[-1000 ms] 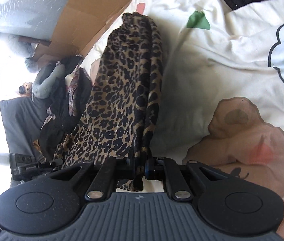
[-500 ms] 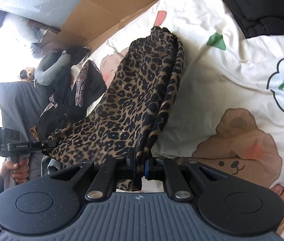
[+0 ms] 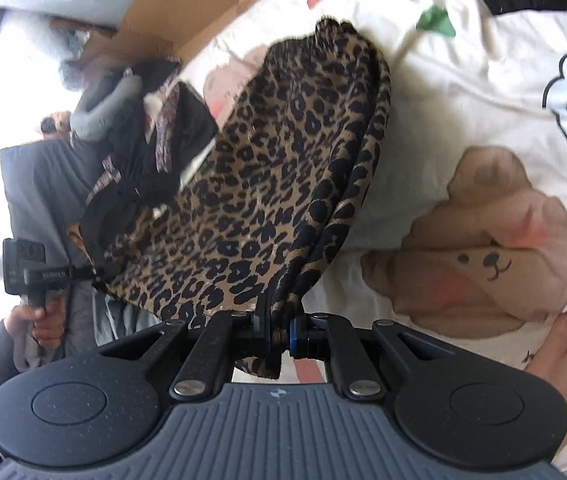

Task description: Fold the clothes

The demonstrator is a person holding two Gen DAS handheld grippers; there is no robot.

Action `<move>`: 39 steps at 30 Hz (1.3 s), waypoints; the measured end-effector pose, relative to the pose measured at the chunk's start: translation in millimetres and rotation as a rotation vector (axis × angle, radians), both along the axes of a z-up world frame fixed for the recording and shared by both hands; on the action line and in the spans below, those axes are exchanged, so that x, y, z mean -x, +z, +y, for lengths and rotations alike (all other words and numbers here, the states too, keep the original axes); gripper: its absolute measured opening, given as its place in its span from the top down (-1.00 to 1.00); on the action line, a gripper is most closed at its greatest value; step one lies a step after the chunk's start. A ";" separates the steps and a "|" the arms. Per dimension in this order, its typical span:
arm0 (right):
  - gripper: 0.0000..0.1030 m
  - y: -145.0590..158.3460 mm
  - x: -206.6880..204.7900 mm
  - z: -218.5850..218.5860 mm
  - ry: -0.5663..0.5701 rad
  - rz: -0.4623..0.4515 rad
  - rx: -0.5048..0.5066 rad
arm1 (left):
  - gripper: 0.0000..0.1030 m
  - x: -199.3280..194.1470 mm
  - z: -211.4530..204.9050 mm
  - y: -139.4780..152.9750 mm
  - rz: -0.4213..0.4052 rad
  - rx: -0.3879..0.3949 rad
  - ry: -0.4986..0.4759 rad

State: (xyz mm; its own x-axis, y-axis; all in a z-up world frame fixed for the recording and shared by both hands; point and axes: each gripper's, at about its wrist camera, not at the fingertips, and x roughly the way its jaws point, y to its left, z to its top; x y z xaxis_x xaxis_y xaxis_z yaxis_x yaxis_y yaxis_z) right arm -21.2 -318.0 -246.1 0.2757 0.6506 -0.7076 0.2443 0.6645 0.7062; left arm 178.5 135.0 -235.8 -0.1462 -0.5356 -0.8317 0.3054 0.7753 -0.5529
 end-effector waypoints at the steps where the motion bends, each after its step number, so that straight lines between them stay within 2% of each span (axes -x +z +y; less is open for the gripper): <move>1: 0.88 -3.7 0.8 -0.7 -0.001 0.008 -0.004 | 0.88 0.5 1.3 -2.9 0.005 0.003 0.008; 9: 0.88 -33.4 9.9 -18.7 -0.092 0.003 -0.099 | 0.88 6.9 14.7 -31.1 0.062 0.078 0.096; 14: 0.87 -50.6 7.7 -28.1 -0.132 -0.011 -0.122 | 0.88 13.4 18.8 -55.6 0.106 0.115 0.137; 16: 0.87 -53.9 6.1 -31.7 -0.147 -0.049 -0.133 | 0.88 13.7 20.0 -62.6 0.110 0.146 0.161; 21: 0.87 -65.9 -0.4 -40.2 -0.170 -0.079 -0.153 | 0.88 7.0 24.1 -80.4 0.113 0.233 0.238; 24: 0.87 -62.5 -7.8 -45.3 -0.182 -0.121 -0.164 | 0.89 2.0 23.3 -77.6 0.094 0.292 0.270; 29: 0.87 -58.5 -19.6 -54.1 -0.205 -0.183 -0.188 | 0.88 -7.3 21.0 -54.9 0.034 0.404 0.286; 33: 0.87 -65.6 -27.6 -57.4 -0.233 -0.196 -0.204 | 0.88 -20.2 17.5 -49.5 -0.001 0.479 0.331; 39: 0.87 -80.7 -39.6 -66.0 -0.304 -0.196 -0.200 | 0.89 -49.0 -3.4 -60.8 -0.026 0.474 0.322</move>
State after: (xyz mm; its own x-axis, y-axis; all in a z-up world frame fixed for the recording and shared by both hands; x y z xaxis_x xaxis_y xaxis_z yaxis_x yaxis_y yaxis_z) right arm 18.4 -383.9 -326.9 0.5933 0.6382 -0.4906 0.2564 0.4279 0.8667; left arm 227.5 131.6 -296.7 0.1030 -0.8650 -0.4911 0.1132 0.5007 -0.8582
